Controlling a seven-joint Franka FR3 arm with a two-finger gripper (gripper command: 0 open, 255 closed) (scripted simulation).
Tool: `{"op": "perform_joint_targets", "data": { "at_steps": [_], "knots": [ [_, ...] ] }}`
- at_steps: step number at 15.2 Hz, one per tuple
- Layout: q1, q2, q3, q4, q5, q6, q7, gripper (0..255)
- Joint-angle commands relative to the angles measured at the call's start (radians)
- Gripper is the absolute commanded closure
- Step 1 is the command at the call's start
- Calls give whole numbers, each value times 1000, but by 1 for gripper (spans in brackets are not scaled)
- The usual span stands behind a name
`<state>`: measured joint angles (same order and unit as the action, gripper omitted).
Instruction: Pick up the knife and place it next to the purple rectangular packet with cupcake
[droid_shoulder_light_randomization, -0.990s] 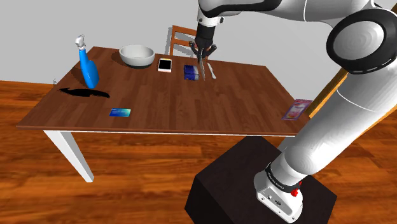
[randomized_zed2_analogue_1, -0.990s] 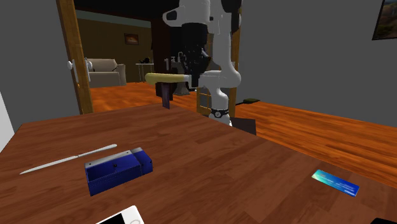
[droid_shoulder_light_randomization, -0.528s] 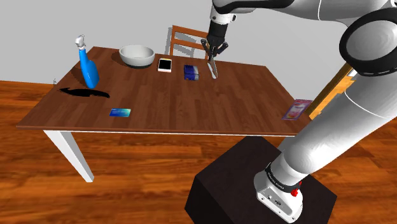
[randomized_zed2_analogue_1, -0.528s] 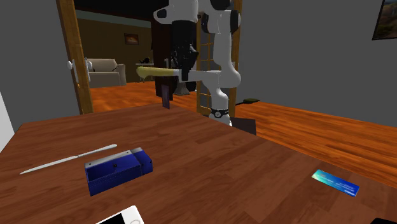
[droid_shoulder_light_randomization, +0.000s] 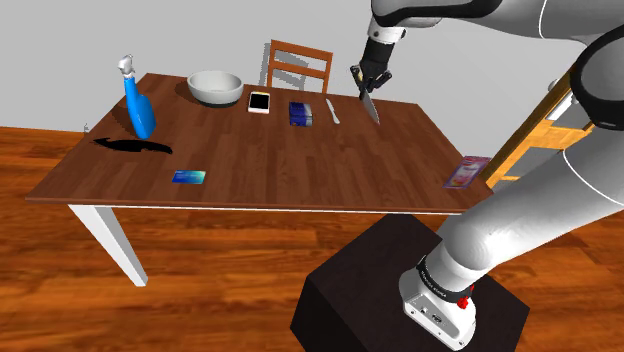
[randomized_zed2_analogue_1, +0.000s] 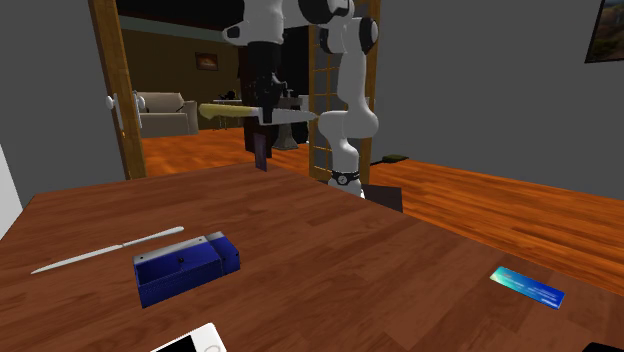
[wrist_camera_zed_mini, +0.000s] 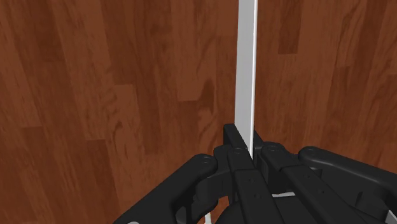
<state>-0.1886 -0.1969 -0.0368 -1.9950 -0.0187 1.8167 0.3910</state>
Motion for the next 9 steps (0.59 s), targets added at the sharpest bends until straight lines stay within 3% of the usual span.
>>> {"op": "perform_joint_targets", "data": {
  "at_steps": [1,9],
  "knots": [
    [-20,-26,-28,-29,-6,4,-47,255],
    [-98,-96,-146,-94,-41,4,-229,255]
  ]
}}
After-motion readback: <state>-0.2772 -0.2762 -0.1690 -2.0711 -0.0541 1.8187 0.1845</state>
